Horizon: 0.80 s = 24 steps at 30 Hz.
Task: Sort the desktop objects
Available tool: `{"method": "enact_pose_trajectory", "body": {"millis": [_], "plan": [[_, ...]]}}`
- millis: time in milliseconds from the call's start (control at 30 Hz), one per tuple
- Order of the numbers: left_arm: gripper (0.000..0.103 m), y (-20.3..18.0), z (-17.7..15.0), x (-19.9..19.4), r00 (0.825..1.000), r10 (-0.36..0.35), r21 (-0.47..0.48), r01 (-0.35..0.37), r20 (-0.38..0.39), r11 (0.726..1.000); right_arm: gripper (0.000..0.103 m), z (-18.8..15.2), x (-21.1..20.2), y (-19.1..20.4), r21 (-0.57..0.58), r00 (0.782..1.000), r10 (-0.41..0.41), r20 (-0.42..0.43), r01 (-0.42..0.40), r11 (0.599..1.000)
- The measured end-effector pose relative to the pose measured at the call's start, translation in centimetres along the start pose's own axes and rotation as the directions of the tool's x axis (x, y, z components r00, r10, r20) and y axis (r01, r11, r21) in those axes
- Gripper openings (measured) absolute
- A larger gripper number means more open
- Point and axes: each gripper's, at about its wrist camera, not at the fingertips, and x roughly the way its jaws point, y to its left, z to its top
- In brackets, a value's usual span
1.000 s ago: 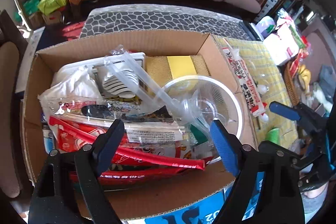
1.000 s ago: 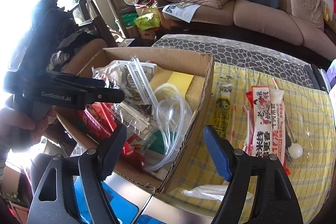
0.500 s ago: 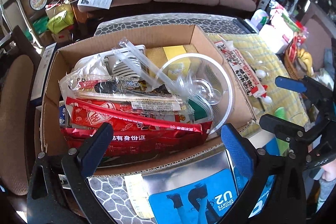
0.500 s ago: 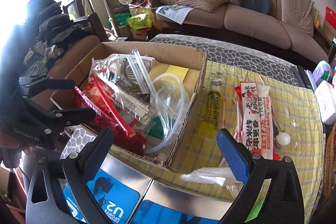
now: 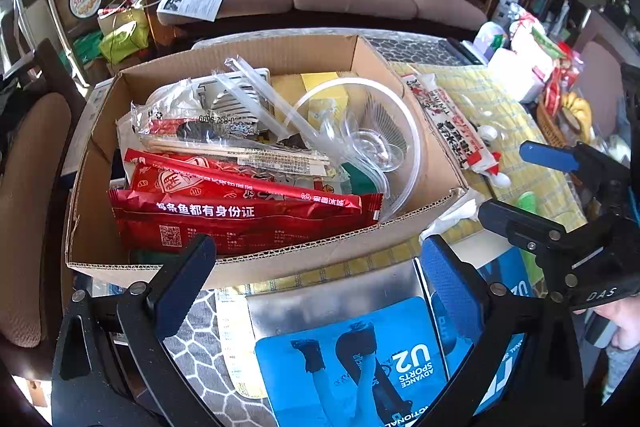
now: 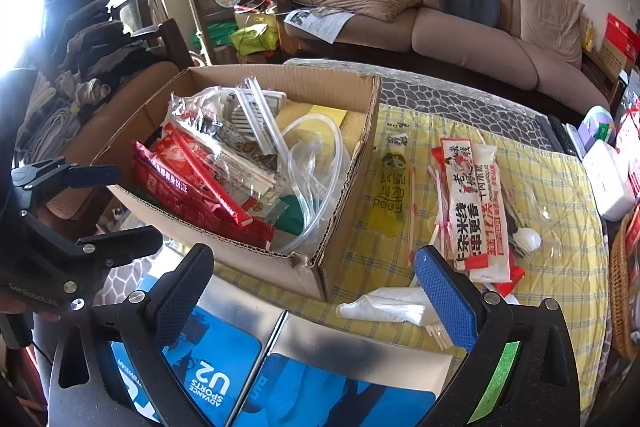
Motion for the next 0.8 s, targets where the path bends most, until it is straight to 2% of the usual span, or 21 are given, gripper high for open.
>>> {"method": "enact_pose_trajectory", "body": {"millis": [200, 333, 633, 800], "plan": [[0.103, 0.0, -2.4, 0.1, 0.996, 0.034, -0.085, -0.027, 0.077, 0.996, 0.103, -2.3, 0.5, -1.3, 0.089, 1.000, -0.022, 0.011, 0.021, 0.996], [0.103, -0.2, -3.8, 1.3, 0.996, 0.051, -0.120, -0.041, 0.078, 0.992, 0.103, -4.2, 1.2, -2.4, 0.150, 0.999, -0.032, 0.005, 0.031, 0.988], [0.103, -1.8, -7.0, 5.3, 0.990, 0.122, -0.121, -0.114, 0.066, 0.986, 0.103, -8.2, 3.3, -3.6, 0.185, 0.992, -0.123, -0.018, 0.124, 0.975], [0.103, -3.0, -7.8, 7.0, 0.978, 0.193, -0.070, -0.188, 0.073, 0.980, 0.103, -9.5, 4.6, -3.8, 0.181, 0.986, -0.162, -0.027, 0.164, 0.970]]}}
